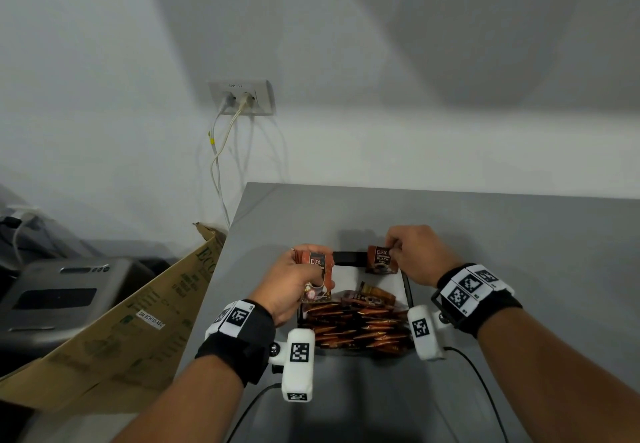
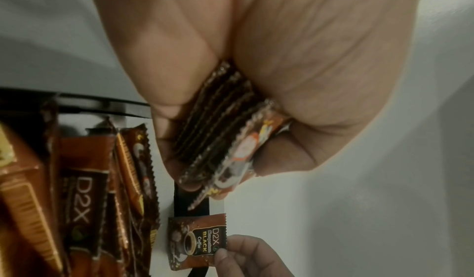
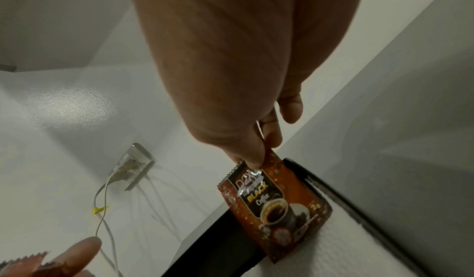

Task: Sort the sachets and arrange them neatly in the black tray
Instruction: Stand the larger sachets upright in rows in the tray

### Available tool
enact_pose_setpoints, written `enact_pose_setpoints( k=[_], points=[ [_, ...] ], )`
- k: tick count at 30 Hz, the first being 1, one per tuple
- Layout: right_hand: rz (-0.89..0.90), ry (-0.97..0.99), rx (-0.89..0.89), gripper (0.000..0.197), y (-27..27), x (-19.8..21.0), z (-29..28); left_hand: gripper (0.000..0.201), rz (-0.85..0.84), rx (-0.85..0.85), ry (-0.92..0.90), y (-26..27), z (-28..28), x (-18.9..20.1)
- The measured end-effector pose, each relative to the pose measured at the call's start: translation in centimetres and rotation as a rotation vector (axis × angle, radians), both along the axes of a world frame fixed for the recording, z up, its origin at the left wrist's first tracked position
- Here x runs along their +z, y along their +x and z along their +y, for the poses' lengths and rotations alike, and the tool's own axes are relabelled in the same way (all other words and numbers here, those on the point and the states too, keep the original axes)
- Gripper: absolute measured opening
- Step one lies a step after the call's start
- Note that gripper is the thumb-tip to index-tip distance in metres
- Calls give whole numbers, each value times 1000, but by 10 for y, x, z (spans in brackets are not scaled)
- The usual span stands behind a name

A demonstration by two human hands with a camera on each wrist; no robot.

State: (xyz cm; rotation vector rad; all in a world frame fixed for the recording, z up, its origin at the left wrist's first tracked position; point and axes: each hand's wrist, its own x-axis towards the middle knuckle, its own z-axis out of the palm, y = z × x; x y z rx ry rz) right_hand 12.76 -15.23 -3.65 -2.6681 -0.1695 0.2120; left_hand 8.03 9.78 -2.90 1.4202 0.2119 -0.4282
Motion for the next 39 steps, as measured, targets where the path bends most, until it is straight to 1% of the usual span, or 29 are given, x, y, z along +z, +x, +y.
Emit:
enact_pose_setpoints(
  k=[7, 11, 13, 15, 16, 17, 19, 20, 22, 25, 28, 29, 31, 33, 36, 39],
  points=[
    [6, 25, -15, 15, 1, 0, -1, 57, 26, -13, -65, 0, -2, 0],
    [18, 33, -19, 13, -2, 1, -2, 53, 15, -16, -85, -1, -2, -1],
    [-17, 38, -32, 20, -4, 6, -3, 52, 18, -16, -102, -1, -1, -2],
    [-86, 104, -25, 24, -8, 19, 3, 53, 24, -19, -139, -1, -2, -1],
    [-93, 181, -14, 24, -12, 29, 9, 54, 21, -23, -161, -1, -4, 0],
    [-52, 272, 7, 23, -16, 39, 18, 54, 16, -30, -187, 0, -7, 1],
    [104, 410, 94, 24, -23, 54, 35, 55, 2, -38, -252, 2, -13, 4],
    [148, 439, 140, 23, -24, 57, 41, 55, -3, -31, -279, 3, -16, 5],
    [144, 456, 182, 20, -24, 58, 48, 57, -14, -13, -307, 5, -19, 8],
    [114, 466, 152, 13, -21, 60, 47, 57, -37, 20, -314, 6, -16, 7],
    [22, 464, 53, 8, -15, 61, 43, 57, -51, 65, -303, 6, -8, 6],
    [-14, 457, 7, 8, -12, 62, 40, 55, -49, 102, -296, 6, -5, 5],
    [-59, 395, -61, 9, -6, 61, 33, 41, -52, 169, -258, 7, 2, 4],
    [-71, 287, -58, 14, -1, 57, 30, 32, -50, 207, -204, 8, 7, 0],
    [-63, 125, 2, 20, 1, 43, 35, 32, -42, 212, -159, 9, 9, -4],
    [-40, 45, 23, 20, -1, 28, 41, 31, -34, 205, -135, 8, 9, -6]
  ],
)
